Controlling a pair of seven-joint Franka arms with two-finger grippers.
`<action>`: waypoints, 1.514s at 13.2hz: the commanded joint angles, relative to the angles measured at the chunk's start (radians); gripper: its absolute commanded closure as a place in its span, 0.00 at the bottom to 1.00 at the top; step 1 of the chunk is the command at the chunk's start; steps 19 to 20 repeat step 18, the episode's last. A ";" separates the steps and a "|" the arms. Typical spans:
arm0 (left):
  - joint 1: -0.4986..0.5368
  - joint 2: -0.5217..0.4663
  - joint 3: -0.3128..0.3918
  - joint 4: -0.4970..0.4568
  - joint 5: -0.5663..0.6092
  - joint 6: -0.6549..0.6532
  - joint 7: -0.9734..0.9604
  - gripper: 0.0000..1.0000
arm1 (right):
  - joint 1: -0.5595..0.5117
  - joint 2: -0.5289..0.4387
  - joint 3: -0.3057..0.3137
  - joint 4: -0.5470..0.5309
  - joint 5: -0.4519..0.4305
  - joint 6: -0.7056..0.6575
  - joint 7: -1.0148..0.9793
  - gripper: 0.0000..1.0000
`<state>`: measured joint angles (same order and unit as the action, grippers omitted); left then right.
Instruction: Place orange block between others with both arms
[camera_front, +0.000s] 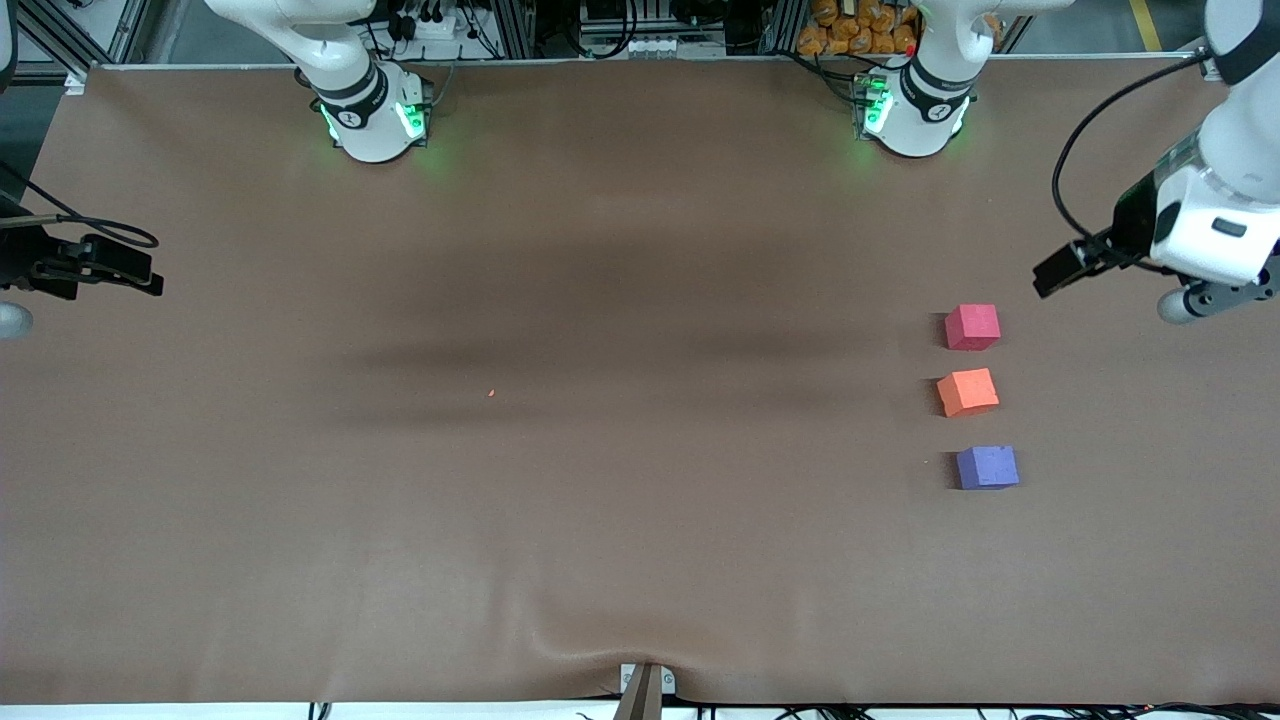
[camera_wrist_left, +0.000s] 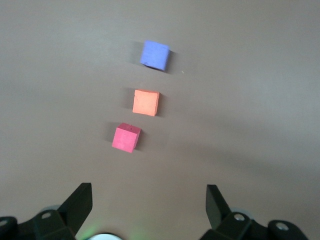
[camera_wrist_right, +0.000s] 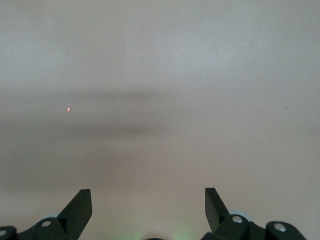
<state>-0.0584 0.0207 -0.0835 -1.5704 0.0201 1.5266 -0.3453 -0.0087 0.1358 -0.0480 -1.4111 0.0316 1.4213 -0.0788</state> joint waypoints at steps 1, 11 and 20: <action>0.006 -0.004 -0.001 0.044 -0.025 -0.042 0.196 0.00 | -0.008 -0.008 0.000 -0.003 0.004 -0.009 -0.006 0.00; 0.003 -0.001 -0.008 0.072 -0.035 -0.043 0.289 0.00 | -0.008 -0.008 0.000 -0.003 0.002 -0.007 -0.007 0.00; 0.009 0.004 -0.024 0.072 -0.025 -0.054 0.287 0.00 | -0.010 -0.008 0.000 -0.003 0.002 -0.005 -0.006 0.00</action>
